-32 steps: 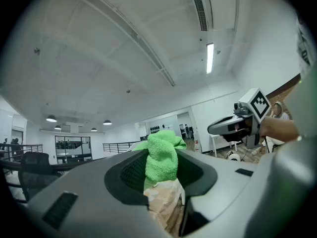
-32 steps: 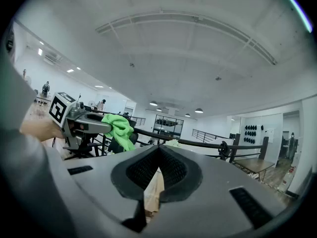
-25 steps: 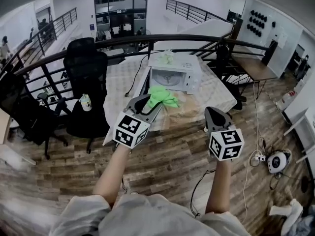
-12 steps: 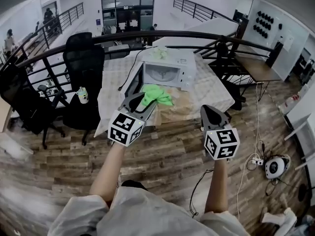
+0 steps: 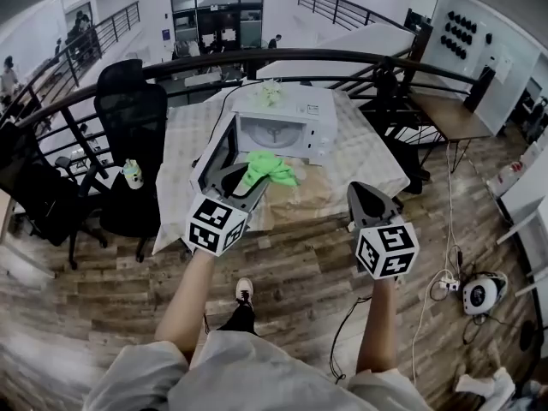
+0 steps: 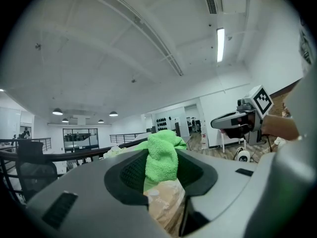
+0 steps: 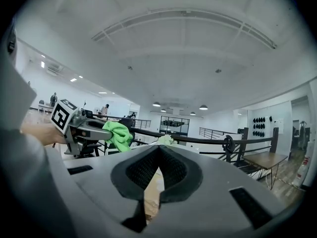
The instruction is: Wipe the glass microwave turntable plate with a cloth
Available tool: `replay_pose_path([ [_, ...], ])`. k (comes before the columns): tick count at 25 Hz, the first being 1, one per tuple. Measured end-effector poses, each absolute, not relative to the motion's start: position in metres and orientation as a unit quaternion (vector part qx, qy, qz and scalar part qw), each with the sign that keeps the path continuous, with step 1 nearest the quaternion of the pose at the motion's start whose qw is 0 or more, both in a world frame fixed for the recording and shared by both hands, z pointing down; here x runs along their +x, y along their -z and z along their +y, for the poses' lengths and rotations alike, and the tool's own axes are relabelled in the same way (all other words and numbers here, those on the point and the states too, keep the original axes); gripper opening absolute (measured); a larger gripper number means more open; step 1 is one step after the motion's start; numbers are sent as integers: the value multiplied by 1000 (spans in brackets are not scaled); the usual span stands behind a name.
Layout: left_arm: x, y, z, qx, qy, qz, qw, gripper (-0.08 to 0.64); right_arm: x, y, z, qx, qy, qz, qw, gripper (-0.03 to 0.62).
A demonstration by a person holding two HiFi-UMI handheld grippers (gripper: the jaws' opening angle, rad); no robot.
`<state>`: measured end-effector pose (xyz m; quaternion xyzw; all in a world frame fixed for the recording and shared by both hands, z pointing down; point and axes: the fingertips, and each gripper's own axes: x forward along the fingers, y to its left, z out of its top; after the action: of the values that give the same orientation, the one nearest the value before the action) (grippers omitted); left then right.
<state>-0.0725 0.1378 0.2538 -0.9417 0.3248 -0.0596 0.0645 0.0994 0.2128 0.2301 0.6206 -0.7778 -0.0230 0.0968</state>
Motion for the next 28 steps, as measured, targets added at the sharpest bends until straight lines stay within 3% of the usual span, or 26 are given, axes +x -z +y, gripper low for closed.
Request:
replay_pose_path([
  [7,-57,-254,-9,-945,59,316,60,164,113,-219,81,631,-8,-774,45,13],
  [13,-48,-251,-98,-950,63,300,53,164,109,-213,-9,632,6,-772,60,14],
  [28,-43,-288,-185,-943,89,320,21,164,102,-255,-118,602,-6,-793,96,12],
])
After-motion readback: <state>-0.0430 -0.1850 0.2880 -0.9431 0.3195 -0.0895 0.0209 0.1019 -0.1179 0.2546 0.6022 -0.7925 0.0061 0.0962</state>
